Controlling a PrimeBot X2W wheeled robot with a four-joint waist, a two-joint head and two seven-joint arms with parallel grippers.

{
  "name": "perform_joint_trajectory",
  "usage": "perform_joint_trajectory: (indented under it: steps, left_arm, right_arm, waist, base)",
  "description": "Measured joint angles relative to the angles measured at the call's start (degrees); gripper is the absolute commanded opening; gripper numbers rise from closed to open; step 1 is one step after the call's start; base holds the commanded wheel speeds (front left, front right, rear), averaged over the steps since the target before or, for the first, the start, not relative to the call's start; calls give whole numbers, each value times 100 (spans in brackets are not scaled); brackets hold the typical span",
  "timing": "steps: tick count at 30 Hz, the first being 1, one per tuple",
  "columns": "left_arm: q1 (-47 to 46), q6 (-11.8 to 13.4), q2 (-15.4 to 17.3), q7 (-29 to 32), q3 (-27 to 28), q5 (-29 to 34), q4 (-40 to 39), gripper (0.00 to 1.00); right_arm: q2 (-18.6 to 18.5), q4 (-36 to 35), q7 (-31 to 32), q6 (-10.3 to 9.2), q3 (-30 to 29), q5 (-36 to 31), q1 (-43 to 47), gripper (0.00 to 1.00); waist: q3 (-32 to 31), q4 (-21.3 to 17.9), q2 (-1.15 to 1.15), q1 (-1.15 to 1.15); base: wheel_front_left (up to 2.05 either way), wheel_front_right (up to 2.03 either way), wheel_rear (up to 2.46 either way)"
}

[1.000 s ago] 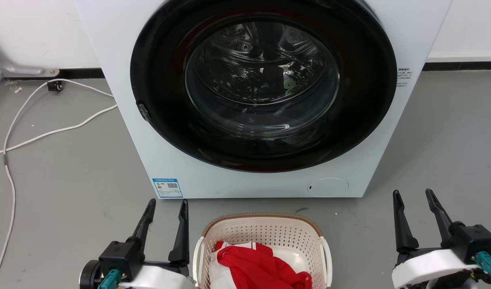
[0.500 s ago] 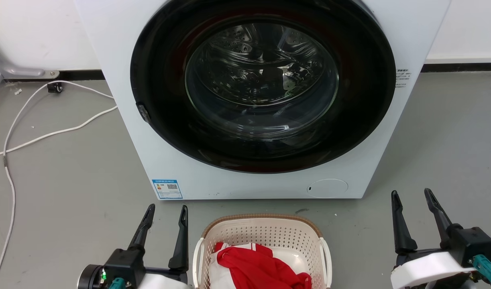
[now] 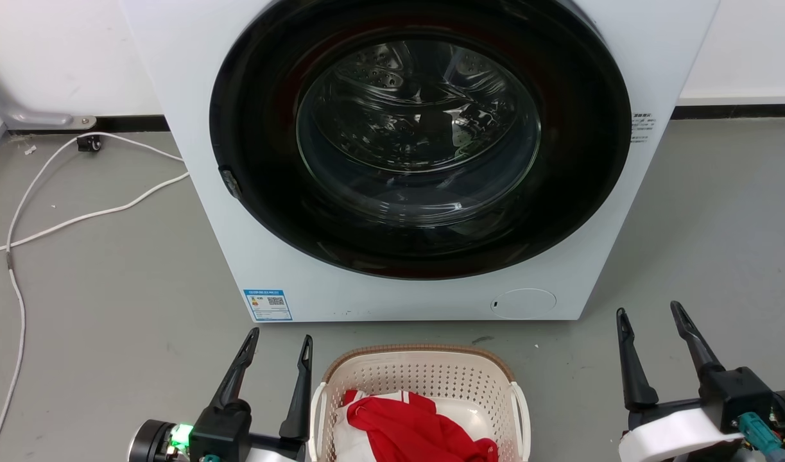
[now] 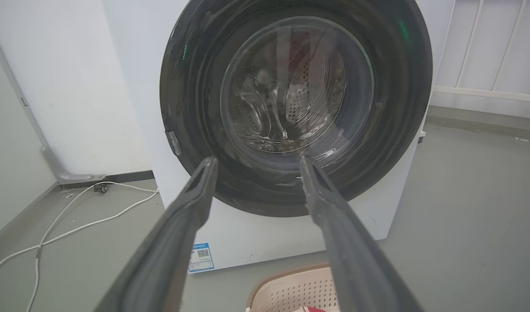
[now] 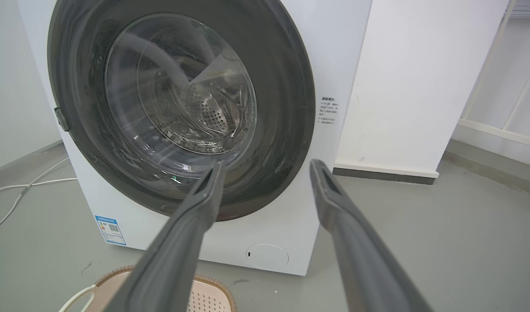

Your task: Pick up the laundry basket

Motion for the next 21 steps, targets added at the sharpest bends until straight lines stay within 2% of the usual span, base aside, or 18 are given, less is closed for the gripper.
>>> perform_joint_trajectory:
  steps: [21]
  left_arm:
    - [34, -52, -64, -20, 118, 26, 3, 100]
  right_arm:
    - [-2, 35, -15, 0, 36, -34, 18, 100]
  waist:
    - [-1, -6, 0, 0]
  base:
    - [0, 0, 0]
